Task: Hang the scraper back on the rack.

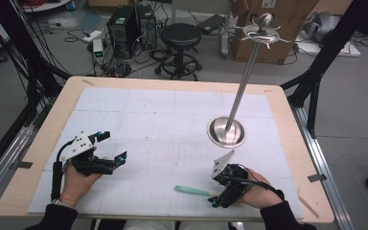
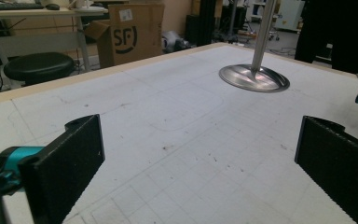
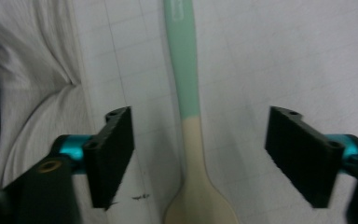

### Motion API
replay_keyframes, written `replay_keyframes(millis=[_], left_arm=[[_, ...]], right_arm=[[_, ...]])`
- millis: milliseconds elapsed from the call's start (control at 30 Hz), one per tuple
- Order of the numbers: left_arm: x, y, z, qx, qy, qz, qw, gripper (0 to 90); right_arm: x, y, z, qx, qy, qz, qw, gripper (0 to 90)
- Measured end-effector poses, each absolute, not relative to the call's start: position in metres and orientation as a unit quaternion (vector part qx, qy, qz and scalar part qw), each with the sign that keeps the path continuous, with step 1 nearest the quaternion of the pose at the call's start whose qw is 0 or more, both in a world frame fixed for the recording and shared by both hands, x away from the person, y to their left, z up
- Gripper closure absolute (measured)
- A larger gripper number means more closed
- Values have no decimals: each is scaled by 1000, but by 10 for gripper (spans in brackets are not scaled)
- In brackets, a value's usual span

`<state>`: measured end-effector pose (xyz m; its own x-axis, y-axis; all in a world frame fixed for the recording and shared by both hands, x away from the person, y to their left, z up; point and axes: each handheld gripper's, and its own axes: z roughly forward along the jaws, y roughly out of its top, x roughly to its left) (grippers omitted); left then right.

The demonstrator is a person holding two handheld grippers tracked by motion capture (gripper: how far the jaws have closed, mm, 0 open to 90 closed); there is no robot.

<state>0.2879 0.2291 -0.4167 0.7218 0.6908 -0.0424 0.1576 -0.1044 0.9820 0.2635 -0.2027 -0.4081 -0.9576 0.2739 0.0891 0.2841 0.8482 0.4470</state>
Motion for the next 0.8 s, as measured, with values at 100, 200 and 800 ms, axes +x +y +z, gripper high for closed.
replay_keyframes(millis=[100,200,800], left_arm=[[288,229,-417,709,299,224,598,18],[288,229,-417,709,299,224,598,18],[288,229,-417,709,299,222,599,18]], right_arm=[[263,-200,-410,-140,-965,-220,20,354],[263,-196,-411,-134,-970,-200,16,437],[259,-181,-409,-108,-986,-128,-12,686]])
